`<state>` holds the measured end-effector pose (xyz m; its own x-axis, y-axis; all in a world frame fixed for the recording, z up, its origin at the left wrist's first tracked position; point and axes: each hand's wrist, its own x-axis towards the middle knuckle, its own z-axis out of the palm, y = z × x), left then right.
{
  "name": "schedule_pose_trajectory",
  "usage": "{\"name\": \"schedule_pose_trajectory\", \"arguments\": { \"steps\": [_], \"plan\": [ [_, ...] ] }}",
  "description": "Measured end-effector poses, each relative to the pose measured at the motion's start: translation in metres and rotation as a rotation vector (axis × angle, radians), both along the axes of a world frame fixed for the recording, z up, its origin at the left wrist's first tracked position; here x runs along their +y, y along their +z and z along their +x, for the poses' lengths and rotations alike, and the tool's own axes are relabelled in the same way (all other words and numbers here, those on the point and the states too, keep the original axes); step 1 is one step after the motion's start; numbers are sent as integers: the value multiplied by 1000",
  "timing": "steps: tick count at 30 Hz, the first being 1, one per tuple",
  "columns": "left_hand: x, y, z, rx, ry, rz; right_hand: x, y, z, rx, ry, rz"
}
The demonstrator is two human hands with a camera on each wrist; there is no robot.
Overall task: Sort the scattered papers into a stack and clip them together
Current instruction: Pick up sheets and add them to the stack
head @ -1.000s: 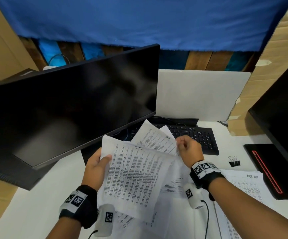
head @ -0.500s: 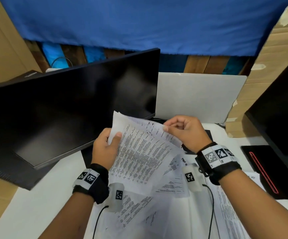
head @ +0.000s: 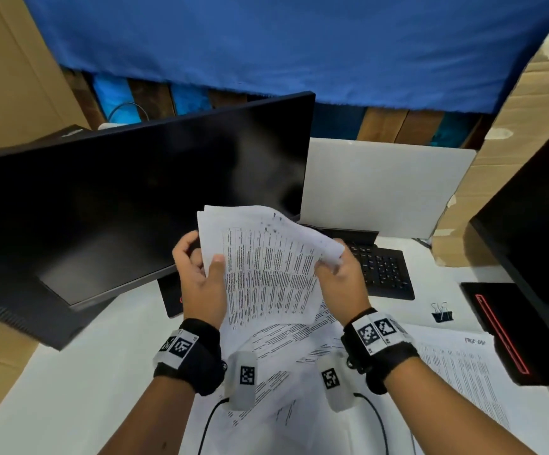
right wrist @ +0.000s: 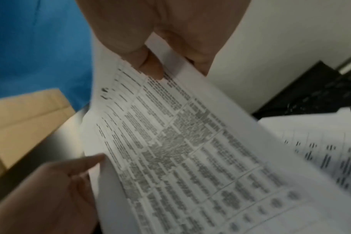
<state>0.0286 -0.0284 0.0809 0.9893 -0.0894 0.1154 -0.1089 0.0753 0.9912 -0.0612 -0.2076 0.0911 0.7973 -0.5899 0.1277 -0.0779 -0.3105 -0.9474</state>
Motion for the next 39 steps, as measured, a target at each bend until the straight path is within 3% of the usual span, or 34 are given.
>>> {"name": "schedule_pose_trajectory", "arguments": {
  "steps": [4,8,15,26,29,32,34,39],
  "plan": [
    [-2,-5,-9,110,-52,-39,8,-3,3,-76,-74,116],
    [2,-25,-22,254,-60,23,16,-23,-4,24,-105,213],
    [1,-22,-32,259,-55,20,13,-23,-9,-45,-171,342],
    [-3,-41,-41,340,-53,134,15,-50,-19,109,-176,239],
    [-16,-29,-45,284,-92,176,1,-40,-33,27,-229,183],
    [-50,-24,-54,227,-213,331,-32,-29,-62,-31,-397,94],
    [-79,-28,-68,223,-388,472,-58,-26,-91,13,-500,60],
    [-146,-43,-122,286,-863,698,-128,-42,-175,392,-638,-65]
  ]
}}
